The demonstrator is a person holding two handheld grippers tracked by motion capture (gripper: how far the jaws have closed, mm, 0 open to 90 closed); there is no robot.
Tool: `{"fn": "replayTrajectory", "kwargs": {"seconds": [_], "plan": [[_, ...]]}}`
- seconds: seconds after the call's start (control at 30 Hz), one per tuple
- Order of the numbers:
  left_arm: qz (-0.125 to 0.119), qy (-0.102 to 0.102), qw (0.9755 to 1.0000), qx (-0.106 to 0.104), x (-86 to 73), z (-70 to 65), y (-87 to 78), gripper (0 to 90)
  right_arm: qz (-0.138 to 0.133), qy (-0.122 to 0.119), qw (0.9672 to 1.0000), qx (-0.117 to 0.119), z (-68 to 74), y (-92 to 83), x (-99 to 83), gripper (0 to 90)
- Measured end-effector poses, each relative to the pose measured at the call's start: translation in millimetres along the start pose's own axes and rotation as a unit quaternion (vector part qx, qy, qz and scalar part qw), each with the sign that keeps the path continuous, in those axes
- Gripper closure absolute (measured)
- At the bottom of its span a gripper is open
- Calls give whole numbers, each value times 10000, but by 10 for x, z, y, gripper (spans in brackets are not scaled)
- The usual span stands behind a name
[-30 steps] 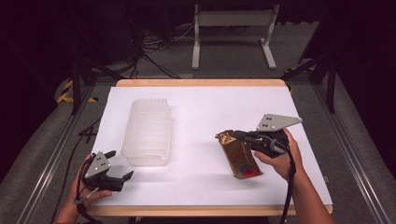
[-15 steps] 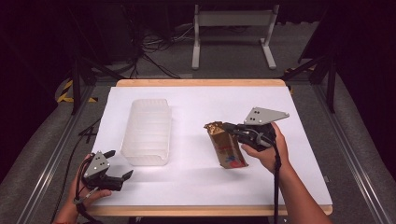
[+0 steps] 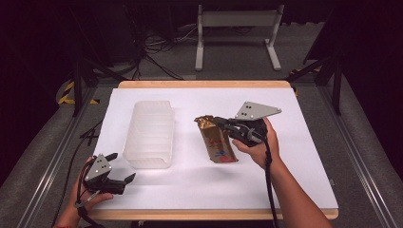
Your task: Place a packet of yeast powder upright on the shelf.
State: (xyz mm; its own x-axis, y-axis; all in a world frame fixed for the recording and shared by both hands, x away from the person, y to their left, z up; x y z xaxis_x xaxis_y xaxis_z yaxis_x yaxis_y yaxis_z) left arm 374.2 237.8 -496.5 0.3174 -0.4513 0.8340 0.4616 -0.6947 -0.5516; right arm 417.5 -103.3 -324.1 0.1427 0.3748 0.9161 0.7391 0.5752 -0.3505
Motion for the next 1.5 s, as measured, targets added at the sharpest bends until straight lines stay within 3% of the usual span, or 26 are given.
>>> {"fn": "replayTrajectory", "kwargs": {"seconds": [0.4, 1.07, 1.5], "plan": [[-31, 12, 10000, -5, 4, 4, -10, 39, -149, -54, 9997, 167, 154, 218, 207, 894], [-74, -19, 10000, 9, 4, 10, -18, 37, -321, -137, 9993, 159, 226, 500, 517, 895], [-62, 2, 10000, 2, 4, -1, -12, 38, -397, -188, 9986, 301, 365, 694, 697, 895]]}}
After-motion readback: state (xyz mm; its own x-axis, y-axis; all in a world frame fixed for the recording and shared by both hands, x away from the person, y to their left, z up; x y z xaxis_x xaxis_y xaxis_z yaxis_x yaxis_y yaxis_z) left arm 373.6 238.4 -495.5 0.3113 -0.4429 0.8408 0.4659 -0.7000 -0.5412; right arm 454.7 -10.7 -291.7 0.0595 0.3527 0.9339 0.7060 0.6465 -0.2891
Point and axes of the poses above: each handheld gripper's, and its own axes: y roughly forward along the jaws, x roughly out of its top, z roughly to its left, the point moved 8 cm from there along y, roughly forward along the jaws, and after that the axes turned 13 degrees about -x, right-handed, at the moved point
